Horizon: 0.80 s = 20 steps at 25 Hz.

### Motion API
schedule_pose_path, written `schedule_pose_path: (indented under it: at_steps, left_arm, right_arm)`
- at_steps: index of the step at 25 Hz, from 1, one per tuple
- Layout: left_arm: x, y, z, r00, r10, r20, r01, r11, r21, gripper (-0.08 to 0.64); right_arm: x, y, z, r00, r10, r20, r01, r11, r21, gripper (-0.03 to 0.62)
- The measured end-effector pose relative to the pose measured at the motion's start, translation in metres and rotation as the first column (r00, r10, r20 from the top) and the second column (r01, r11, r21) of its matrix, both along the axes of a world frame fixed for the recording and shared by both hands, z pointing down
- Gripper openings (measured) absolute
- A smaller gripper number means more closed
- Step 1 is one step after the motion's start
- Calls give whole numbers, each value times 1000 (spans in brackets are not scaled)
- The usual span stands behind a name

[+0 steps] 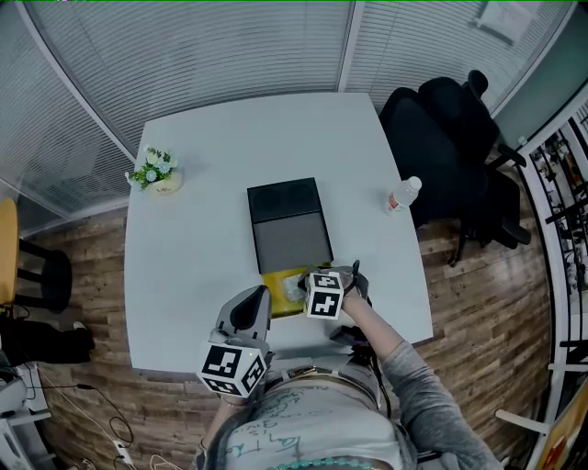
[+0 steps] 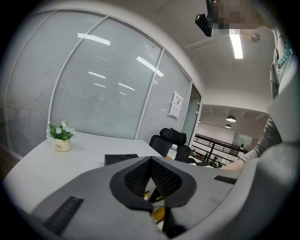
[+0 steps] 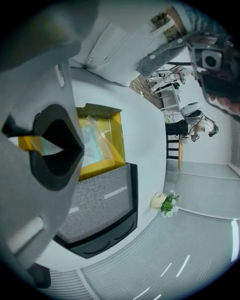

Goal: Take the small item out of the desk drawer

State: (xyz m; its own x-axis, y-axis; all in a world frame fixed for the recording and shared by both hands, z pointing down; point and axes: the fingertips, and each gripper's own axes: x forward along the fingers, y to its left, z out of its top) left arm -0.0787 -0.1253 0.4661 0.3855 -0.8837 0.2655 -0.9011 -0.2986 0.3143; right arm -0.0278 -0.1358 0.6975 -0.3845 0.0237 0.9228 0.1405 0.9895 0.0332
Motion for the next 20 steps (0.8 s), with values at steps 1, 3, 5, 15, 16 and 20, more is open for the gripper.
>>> schedule_pose_path:
  at_steps: [1, 3, 5, 15, 16, 20]
  left_arm:
    - [0, 0, 0, 1000, -1, -1, 1, 1000, 2, -3]
    - [1, 1, -1, 1000, -4, -2, 4, 1000, 7, -3]
    - [2, 2, 0, 1000, -4, -3, 4, 1000, 5, -3]
    - [11, 6, 4, 1000, 12, -3, -12, 1000, -4, -3]
    - [11, 6, 5, 1000, 15, -3, -15, 1000, -4, -3]
    - [14, 7, 8, 1000, 22, -2, -22, 1000, -11, -3]
  right_arm:
    - [1, 0, -6, 1000, -6, 3, 6, 1000, 6, 3]
    - [3, 0, -17, 1000, -22, 11, 22, 1000, 14, 3]
    - [3, 1, -28, 999, -36, 28, 36, 999, 22, 3]
    - [-3, 5, -100, 993, -18, 113, 13, 999, 48, 3]
    - [-4, 4, -107, 992, -9, 126, 3, 999, 46, 3]
    - [-5, 3, -129, 986, 14, 168, -23, 998, 55, 3]
